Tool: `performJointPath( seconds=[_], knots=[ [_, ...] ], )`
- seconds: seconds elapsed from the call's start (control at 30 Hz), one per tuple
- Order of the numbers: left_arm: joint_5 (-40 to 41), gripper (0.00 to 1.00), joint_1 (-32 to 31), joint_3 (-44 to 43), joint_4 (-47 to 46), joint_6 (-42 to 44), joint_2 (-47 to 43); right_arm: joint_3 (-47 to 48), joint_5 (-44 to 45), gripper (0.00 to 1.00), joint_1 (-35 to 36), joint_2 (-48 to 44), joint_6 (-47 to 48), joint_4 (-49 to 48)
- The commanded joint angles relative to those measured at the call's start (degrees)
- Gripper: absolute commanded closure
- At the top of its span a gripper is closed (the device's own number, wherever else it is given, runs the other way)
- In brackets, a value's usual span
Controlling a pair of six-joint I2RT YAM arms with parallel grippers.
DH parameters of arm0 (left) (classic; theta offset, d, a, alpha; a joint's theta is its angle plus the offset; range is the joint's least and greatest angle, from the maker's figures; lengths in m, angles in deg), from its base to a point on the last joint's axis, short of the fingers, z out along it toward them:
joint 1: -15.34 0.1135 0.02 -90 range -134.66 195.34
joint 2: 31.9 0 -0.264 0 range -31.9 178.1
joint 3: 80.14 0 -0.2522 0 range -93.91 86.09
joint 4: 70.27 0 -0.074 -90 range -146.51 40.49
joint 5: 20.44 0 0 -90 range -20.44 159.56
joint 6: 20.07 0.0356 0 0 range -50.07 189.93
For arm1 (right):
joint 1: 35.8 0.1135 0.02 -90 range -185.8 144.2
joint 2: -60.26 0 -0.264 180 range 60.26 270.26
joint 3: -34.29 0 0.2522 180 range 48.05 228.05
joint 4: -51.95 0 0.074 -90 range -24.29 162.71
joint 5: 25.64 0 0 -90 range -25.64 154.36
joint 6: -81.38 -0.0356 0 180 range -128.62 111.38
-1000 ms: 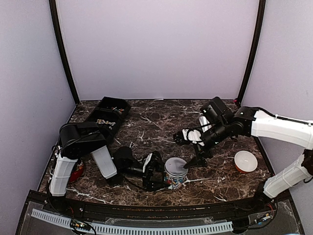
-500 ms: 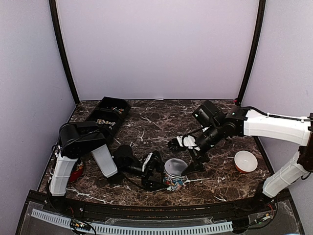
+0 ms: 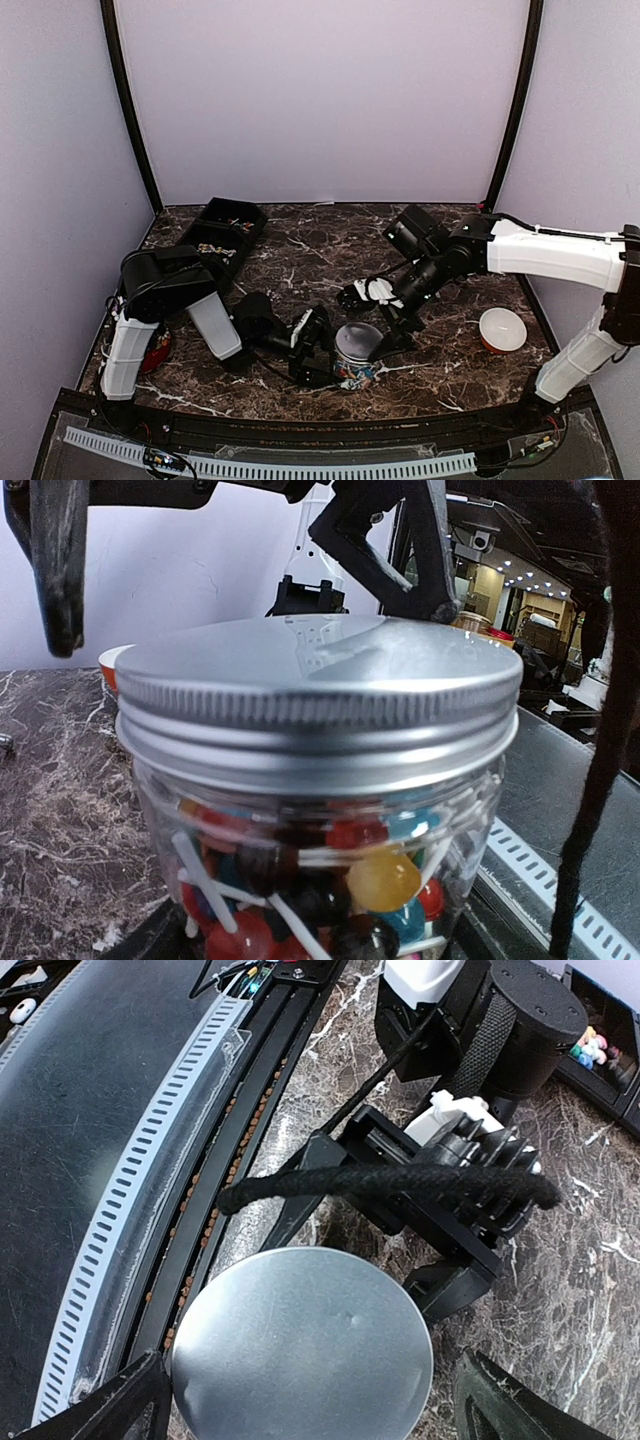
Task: Pack the candies
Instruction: Rotate the box lid from the packing box.
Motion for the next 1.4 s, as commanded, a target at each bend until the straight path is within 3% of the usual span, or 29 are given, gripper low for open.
performJointPath(
  seconds=[0.0,0.37,0.77,1.0,1.37],
  knots=[
    [-1.87,0.27,0.28,-1.46,-6.14,-0.50,-0.89,1.60,-1.34,0.02,0.62,1.31,0.56,0.90],
    [-2.74,0.27,0.33,-1.83,-5.92,-0.75,-0.88,2.76,-2.00,0.00,0.62,2.93,0.61,2.04],
    [-1.69,0.27,0.44,-1.56,-6.74,-1.03,-0.89,3.43,-3.53,0.10,0.62,4.19,0.04,2.96],
    [4.88,0.28,1.68,0.37,-9.24,-1.58,-1.02,2.27,-4.29,0.13,0.61,3.80,-1.63,1.75],
    [11.59,0.28,1.95,2.44,-9.27,-0.23,-3.18,-4.55,-1.70,0.12,0.62,0.41,-9.28,-8.27]
  ],
)
